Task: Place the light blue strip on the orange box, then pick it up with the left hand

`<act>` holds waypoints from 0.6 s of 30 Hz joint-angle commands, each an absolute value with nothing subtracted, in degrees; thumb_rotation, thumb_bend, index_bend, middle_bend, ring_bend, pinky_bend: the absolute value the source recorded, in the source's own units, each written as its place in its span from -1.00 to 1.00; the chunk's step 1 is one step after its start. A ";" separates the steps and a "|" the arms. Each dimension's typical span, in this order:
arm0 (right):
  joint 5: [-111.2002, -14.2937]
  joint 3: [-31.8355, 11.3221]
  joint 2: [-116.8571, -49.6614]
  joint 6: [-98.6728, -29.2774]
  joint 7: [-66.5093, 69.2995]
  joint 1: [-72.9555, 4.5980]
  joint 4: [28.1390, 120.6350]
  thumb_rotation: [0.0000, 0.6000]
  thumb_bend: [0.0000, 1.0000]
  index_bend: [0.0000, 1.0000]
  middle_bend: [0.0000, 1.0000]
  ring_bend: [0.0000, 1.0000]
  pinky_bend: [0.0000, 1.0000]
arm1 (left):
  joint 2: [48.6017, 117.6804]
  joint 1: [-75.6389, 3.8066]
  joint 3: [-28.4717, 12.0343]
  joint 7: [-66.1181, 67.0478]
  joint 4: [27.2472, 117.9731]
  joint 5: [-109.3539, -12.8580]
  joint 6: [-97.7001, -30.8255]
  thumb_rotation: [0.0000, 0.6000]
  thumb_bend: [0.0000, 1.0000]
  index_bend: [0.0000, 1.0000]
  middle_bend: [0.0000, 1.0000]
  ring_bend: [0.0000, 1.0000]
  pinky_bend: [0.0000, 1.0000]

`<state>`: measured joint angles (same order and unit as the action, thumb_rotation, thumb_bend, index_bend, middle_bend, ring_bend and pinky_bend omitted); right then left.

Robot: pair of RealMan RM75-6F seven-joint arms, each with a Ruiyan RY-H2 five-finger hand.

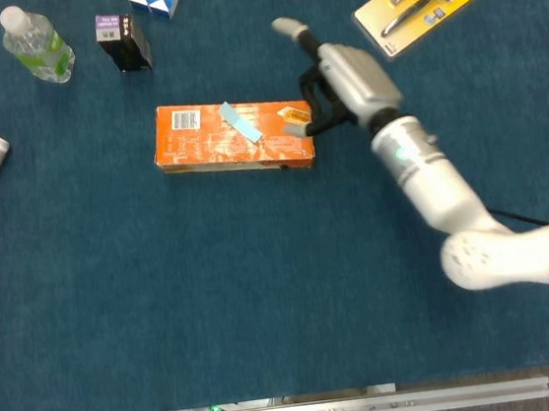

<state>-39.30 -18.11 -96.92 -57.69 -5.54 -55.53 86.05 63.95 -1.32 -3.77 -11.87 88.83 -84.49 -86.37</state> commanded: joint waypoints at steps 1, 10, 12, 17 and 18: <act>-46.49 -14.15 -91.88 -63.30 -6.12 -49.86 91.22 1.00 -0.66 -0.74 0.27 0.42 0.80 | 63.77 -1.97 -3.75 -12.02 88.49 -85.44 -86.17 1.00 -0.06 -0.76 -0.39 -0.29 -0.40; -58.86 -7.52 -82.93 -70.24 -5.04 -40.44 94.86 1.00 -0.62 -0.67 0.05 0.12 0.67 | 62.99 -4.54 -2.79 -11.93 88.16 -87.72 -83.11 1.00 -0.06 -0.76 -0.39 -0.28 -0.33; -60.55 -6.76 -81.27 -71.34 -5.16 -38.99 95.73 1.00 -0.62 -0.63 0.04 0.12 0.67 | 62.91 -4.98 -2.82 -11.96 88.16 -87.99 -82.84 1.00 -0.06 -0.76 -0.38 -0.27 -0.33; -64.27 -4.66 -76.78 -75.22 -7.35 -34.77 98.73 1.00 -0.62 -0.60 0.04 0.09 0.67 | 62.52 -6.65 -2.68 -12.80 87.55 -89.76 -81.95 1.00 -0.06 -0.76 -0.36 -0.25 -0.26; -64.78 -4.32 -76.09 -76.06 -7.87 -33.96 99.12 1.00 -0.62 -0.60 0.04 0.09 0.67 | 62.48 -6.96 -2.65 -12.95 87.34 -90.12 -81.85 1.00 -0.06 -0.76 -0.36 -0.25 -0.26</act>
